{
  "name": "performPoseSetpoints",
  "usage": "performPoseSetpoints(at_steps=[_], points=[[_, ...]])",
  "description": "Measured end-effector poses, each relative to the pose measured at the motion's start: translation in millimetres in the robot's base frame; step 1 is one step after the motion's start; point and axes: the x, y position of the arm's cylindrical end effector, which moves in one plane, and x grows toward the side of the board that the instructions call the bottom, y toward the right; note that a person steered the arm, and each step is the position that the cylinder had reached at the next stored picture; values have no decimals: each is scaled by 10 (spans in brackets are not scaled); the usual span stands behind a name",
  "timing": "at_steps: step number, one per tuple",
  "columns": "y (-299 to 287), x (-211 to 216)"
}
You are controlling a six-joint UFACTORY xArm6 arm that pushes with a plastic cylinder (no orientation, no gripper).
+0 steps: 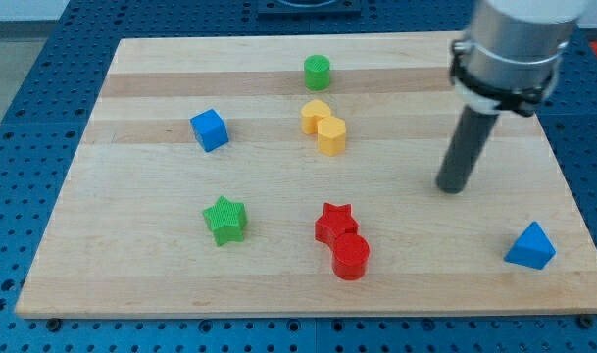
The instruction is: Place the blue cube above the red star
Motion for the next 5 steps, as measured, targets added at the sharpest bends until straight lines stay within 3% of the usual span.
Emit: performPoseSetpoints(at_steps=[1,2,3,5], points=[[-675,179],[-1853,129],[-2863,-156],[-3338,-1158]])
